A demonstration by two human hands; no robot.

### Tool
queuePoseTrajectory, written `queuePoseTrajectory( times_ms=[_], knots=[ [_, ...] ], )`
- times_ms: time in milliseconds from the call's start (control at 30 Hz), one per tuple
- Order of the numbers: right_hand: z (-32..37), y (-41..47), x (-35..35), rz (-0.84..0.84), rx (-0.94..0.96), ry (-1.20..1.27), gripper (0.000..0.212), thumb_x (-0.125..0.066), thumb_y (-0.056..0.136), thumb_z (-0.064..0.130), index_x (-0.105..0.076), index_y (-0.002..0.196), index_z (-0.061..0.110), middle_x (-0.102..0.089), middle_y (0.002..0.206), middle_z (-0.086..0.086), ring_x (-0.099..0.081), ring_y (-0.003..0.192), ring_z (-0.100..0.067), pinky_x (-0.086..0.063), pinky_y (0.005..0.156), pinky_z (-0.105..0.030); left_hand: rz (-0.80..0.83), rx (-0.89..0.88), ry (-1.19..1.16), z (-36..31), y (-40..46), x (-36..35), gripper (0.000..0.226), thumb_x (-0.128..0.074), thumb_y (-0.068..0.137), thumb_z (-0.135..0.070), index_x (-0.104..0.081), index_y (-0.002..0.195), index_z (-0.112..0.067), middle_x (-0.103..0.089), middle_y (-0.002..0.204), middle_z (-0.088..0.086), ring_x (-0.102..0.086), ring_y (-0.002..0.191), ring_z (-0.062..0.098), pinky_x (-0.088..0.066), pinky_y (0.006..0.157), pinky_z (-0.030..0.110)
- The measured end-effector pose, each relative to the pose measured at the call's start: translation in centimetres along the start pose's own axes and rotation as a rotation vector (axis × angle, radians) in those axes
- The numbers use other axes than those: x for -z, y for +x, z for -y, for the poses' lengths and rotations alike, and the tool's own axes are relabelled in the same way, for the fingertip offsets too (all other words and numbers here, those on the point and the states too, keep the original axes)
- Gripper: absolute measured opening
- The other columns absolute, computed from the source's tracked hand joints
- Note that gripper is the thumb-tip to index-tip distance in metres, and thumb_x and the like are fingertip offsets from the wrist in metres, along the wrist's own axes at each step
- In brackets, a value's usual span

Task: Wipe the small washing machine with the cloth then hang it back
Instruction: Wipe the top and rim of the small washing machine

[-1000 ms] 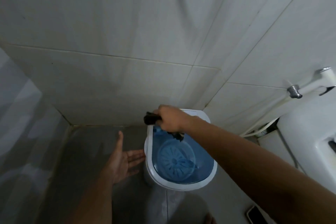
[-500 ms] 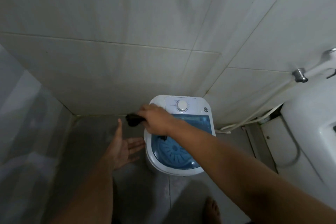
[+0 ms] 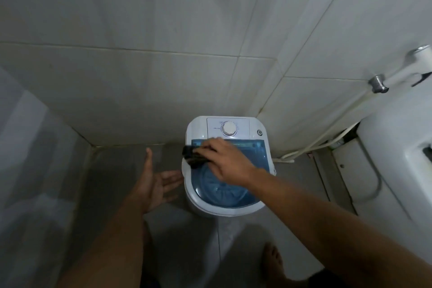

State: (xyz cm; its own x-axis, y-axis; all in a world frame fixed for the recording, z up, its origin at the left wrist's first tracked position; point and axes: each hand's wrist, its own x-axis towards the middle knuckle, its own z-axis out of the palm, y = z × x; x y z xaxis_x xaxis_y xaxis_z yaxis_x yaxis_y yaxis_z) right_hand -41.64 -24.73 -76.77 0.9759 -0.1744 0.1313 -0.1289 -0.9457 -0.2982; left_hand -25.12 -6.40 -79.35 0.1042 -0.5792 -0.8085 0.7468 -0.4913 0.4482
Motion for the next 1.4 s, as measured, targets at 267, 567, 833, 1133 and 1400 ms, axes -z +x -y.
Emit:
queuePoseTrajectory(
  times_ms=[267, 567, 833, 1133, 1400],
  knots=[
    [2.0, 0.8, -2.8, -0.099, -0.37, -0.068, 0.053, -0.064, 0.082, 0.006, -0.063, 0.134, 0.015, -0.06, 0.126, -0.013, -0.055, 0.107, -0.039, -0.047, 0.087, -0.048, -0.045, 0.018, 0.023, -0.1, 0.4, 0.0, 0.125, -0.02, 0.057, -0.104, -0.069, 0.115, -0.005, -0.07, 0.126, 0.011, -0.06, 0.12, 0.022, -0.027, 0.118, 0.055],
    [1.5, -6.0, -0.2, -0.041, -0.21, 0.291, 0.043, -0.061, 0.09, 0.01, -0.064, 0.132, 0.011, -0.061, 0.123, -0.01, -0.057, 0.115, -0.028, -0.046, 0.104, -0.038, -0.037, 0.008, 0.03, -0.1, 0.0, -0.2, 0.123, -0.019, 0.06, -0.103, -0.07, 0.113, -0.004, -0.077, 0.112, 0.009, -0.063, 0.114, 0.021, -0.029, 0.116, 0.054],
    [-5.7, -8.7, 0.1, -0.349, -0.896, -0.003, 0.04, -0.061, 0.088, 0.006, -0.067, 0.128, 0.01, -0.06, 0.118, -0.016, -0.054, 0.104, -0.038, -0.05, 0.091, -0.054, -0.027, 0.008, 0.052, -0.1, -0.2, -0.3, 0.122, -0.018, 0.058, -0.104, -0.069, 0.113, -0.008, -0.069, 0.124, 0.007, -0.061, 0.118, 0.021, -0.025, 0.119, 0.056],
    [2.7, -0.8, -2.3, -0.006, -0.233, 0.208, 0.047, -0.063, 0.088, 0.012, -0.064, 0.134, 0.015, -0.061, 0.123, -0.01, -0.054, 0.108, -0.033, -0.047, 0.093, -0.045, -0.092, -0.019, 0.054, 0.1, 0.0, -0.8, 0.119, -0.019, 0.065, -0.101, -0.066, 0.118, -0.006, -0.07, 0.122, 0.008, -0.063, 0.11, 0.02, -0.036, 0.102, 0.048],
    [-3.0, 9.1, -0.6, -0.147, -0.609, -0.083, 0.049, -0.06, 0.09, 0.008, -0.059, 0.138, 0.016, -0.055, 0.133, -0.015, -0.051, 0.115, -0.039, -0.041, 0.093, -0.047, -0.112, -0.027, 0.097, 0.4, 0.4, -0.6, 0.129, -0.027, 0.053, -0.105, -0.066, 0.127, -0.007, -0.071, 0.127, 0.007, -0.061, 0.122, 0.024, -0.035, 0.112, 0.052]
  ],
)
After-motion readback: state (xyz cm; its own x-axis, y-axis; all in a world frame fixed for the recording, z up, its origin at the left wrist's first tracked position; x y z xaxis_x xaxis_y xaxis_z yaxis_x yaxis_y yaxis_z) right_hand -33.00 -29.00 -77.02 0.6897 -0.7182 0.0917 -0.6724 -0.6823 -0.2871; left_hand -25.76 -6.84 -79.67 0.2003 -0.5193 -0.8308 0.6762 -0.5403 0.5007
